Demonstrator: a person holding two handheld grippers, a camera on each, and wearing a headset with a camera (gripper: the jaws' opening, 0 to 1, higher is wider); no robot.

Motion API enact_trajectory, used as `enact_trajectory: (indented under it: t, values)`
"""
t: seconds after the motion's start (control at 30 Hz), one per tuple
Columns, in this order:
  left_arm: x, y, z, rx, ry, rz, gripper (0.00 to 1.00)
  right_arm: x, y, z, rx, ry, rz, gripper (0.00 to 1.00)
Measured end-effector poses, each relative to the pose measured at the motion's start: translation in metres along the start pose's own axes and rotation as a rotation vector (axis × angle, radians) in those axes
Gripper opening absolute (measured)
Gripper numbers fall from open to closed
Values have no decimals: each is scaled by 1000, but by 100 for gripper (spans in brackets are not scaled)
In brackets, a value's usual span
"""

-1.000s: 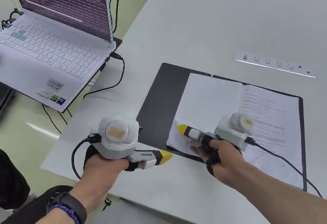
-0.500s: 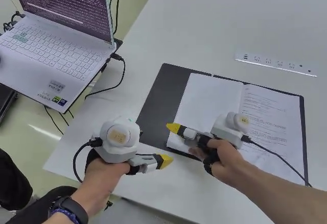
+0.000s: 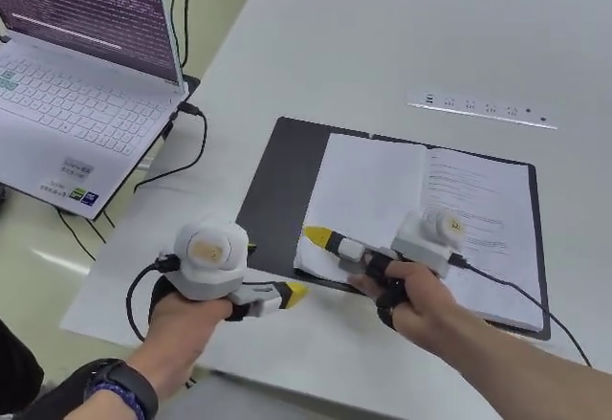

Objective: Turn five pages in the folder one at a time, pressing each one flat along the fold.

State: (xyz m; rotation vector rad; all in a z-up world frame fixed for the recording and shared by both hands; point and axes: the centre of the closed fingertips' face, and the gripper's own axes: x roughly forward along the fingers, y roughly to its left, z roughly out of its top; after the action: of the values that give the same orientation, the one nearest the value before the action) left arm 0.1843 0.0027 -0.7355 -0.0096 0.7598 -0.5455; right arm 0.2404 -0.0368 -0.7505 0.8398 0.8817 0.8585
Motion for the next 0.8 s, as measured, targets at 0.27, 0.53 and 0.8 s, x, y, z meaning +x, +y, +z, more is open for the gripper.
enact_trajectory:
  t: [0.27,0.53,0.8]
  values:
    - [10,0,7,25,-1,-7,53,-23,-3,13,-35,-38,-1,41]
    - [20,-4,15,47,-10,-17,43,-45,-10,18,-34,-69,-22,38]
    - [34,-16,19,67,-6,-47,28,-58,-12,11,-45,-62,-33,35]
